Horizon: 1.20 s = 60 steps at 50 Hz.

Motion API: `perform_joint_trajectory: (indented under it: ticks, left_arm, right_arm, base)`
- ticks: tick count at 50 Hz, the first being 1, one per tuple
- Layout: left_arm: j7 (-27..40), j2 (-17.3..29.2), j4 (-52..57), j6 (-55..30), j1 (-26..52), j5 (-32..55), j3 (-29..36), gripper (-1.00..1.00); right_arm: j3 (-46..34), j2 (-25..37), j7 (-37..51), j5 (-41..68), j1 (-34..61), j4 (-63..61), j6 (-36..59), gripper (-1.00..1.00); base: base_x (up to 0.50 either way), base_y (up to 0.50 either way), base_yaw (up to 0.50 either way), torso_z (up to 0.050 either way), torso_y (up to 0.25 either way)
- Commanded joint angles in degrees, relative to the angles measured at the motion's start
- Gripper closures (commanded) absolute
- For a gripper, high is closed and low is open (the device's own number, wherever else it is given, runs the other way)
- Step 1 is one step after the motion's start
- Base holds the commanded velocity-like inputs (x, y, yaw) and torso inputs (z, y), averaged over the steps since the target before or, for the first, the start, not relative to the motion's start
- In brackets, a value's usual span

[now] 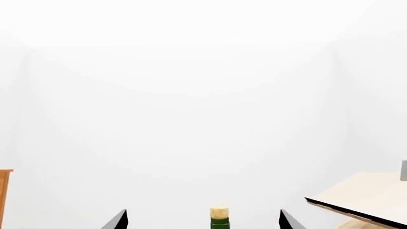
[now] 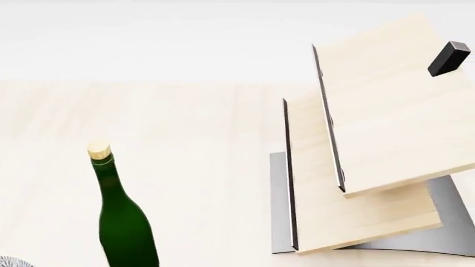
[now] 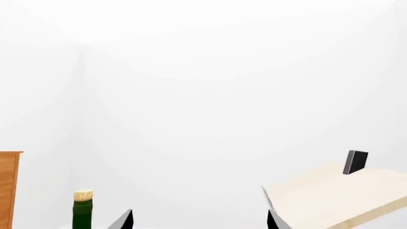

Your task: Put the wine bottle on the wine rack.

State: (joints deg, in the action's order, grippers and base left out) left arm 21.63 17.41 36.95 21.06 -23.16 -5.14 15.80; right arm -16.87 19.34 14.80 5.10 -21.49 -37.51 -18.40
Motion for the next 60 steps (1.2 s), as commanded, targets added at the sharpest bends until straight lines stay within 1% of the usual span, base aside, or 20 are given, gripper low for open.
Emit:
perform_joint_trajectory:
  ticks: [1,49,60]
  left_arm:
    - [0.3,0.2,0.2,-0.2,0.1,0.1,0.1,-1.0]
    - [1.5,1.2,0.0,-0.2,0.4,-0.1,1.1,-1.0]
    - [1.8,1.4,-0.4,-0.1,0.6,-0.3,1.4,-1.0]
  right_arm:
    - [-0.2,0.3,0.3,0.2,0.1,-0.1,0.1,-1.0]
    - [-1.2,1.0,1.3,-0.4,0.4,0.3,-0.1,-1.0]
    - [-1.6,0.7,1.6,-0.5,0.7,1.5,-1.8,-1.0]
  base:
    - [0.0,-0.09,0.0,0.0,0.0]
    - [0.0,-0.09,0.0,0.0,0.0]
    - [0.0,-0.01,0.0,0.0,0.0]
